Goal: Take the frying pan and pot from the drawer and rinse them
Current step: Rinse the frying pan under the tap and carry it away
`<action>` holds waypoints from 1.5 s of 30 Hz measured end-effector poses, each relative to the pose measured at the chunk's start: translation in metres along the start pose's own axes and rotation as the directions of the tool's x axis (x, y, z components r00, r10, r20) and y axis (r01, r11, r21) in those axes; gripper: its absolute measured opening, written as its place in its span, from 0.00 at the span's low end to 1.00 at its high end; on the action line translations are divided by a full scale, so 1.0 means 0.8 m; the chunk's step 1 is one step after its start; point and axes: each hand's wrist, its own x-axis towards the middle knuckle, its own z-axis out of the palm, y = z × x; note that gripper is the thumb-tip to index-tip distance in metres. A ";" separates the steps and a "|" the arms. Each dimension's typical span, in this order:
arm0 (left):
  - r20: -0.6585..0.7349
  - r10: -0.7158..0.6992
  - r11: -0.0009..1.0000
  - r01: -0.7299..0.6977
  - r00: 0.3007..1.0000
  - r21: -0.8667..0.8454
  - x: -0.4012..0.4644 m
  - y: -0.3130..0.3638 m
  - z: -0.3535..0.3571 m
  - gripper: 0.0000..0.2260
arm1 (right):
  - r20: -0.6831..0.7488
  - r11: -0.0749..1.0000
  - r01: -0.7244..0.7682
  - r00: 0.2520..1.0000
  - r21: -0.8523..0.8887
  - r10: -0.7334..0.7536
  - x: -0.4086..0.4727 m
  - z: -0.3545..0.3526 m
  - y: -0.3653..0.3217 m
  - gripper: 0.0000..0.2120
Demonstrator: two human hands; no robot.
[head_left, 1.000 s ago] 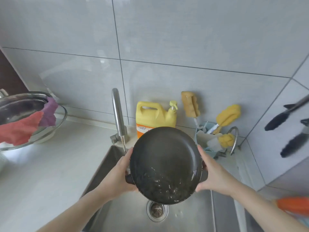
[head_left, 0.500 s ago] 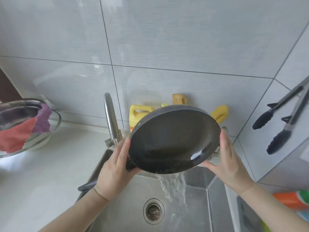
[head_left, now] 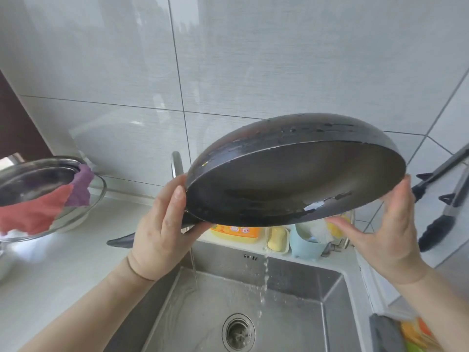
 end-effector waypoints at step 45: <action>0.963 -0.097 0.601 0.756 -0.251 0.258 -0.422 0.040 0.210 0.59 | 0.777 0.350 -0.814 -0.183 -0.463 0.602 -0.461 0.142 0.065 0.67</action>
